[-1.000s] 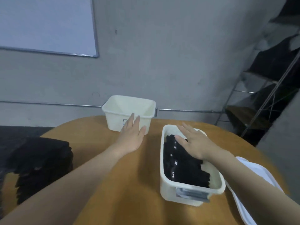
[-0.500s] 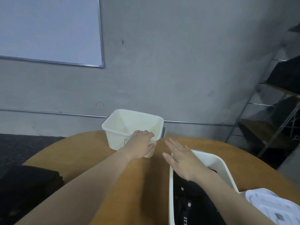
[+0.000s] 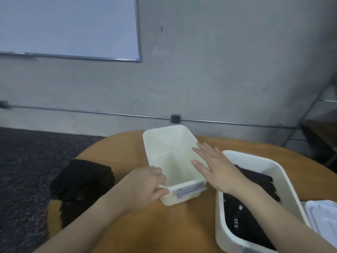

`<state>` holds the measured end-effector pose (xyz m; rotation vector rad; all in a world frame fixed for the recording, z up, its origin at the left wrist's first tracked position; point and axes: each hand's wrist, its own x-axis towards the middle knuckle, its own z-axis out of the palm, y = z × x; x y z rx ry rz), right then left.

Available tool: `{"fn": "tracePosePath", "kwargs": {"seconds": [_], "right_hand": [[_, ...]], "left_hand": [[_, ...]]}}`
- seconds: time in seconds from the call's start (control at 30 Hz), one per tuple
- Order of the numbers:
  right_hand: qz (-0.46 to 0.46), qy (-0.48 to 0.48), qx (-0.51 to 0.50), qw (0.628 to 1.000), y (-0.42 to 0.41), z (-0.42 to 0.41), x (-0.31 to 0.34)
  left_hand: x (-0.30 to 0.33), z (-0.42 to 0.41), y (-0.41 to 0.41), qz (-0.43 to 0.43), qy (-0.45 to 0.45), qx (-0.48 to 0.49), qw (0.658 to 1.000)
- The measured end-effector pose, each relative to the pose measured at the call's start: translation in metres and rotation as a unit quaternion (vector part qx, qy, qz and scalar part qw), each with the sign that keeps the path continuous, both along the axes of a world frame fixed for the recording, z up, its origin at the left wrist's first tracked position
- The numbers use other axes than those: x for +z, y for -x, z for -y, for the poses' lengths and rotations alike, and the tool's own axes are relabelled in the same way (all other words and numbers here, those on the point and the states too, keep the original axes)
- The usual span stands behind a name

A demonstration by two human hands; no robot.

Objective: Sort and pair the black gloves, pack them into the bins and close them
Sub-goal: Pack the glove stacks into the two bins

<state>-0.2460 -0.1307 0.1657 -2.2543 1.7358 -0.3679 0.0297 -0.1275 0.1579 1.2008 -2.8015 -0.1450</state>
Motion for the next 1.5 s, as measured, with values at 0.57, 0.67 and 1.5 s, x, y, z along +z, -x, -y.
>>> {"fn": "tracePosePath", "kwargs": {"seconds": [0.57,0.67,1.5], "right_hand": [[0.002,-0.097,0.139,0.985,-0.118,-0.049,0.008],[0.023,-0.098,0.142,0.985,-0.136,-0.054,0.008],[0.082,-0.057,0.095,0.991,-0.256,0.035,-0.020]], "left_hand": [[-0.022,-0.150,-0.076,-0.100,-0.007,-0.024,0.995],[-0.015,-0.157,-0.093,-0.167,-0.039,-0.017,0.985],[0.034,0.062,-0.215,-0.031,-0.265,0.164,0.950]]}}
